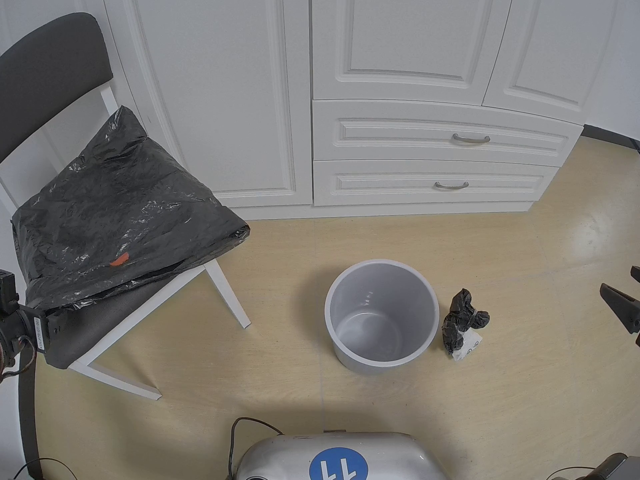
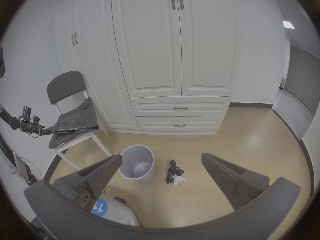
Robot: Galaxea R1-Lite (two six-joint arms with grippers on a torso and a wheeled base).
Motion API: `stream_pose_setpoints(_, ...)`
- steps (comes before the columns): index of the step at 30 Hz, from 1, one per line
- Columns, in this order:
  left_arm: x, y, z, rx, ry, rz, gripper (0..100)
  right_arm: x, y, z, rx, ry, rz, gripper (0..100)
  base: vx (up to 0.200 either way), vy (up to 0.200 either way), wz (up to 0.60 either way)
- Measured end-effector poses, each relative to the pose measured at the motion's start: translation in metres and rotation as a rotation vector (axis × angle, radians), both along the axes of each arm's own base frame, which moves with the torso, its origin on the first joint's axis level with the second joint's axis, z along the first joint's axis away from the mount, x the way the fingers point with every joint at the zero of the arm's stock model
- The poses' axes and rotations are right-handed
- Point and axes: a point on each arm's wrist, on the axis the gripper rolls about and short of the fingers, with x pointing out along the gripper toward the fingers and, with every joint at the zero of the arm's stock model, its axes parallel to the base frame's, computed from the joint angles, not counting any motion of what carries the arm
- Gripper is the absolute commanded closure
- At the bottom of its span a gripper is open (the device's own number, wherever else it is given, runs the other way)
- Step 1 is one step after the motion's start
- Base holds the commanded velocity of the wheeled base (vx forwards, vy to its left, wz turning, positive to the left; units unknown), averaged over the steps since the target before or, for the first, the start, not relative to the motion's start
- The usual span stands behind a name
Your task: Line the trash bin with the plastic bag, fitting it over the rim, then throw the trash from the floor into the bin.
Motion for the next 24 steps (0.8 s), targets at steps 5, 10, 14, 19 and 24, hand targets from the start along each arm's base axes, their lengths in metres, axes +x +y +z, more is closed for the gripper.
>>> stream_pose_setpoints(5,0.002,0.001,0.004,-0.022,-0.023,0.006,0,-0.001,0.000,0.002,0.008,-0.007,0.002,0,0.000,0.000,0.00)
stream_pose_setpoints(10,0.008,0.000,0.007,-0.028,-0.026,-0.017,0,-0.003,0.001,0.003,0.010,-0.017,0.017,0,0.000,0.000,0.00)
stream_pose_setpoints(14,0.012,-0.005,0.006,-0.038,-0.018,-0.063,0,-0.005,0.001,0.003,0.011,-0.026,0.025,0,0.000,0.000,0.00)
stream_pose_setpoints(19,0.019,-0.013,0.003,-0.047,0.005,-0.124,0,-0.007,0.001,0.004,0.012,-0.034,0.028,0,0.000,0.000,0.00)
stream_pose_setpoints(24,0.026,-0.018,0.003,-0.055,0.008,-0.160,0,-0.007,0.002,0.005,0.013,-0.037,0.030,0,0.000,0.000,0.00)
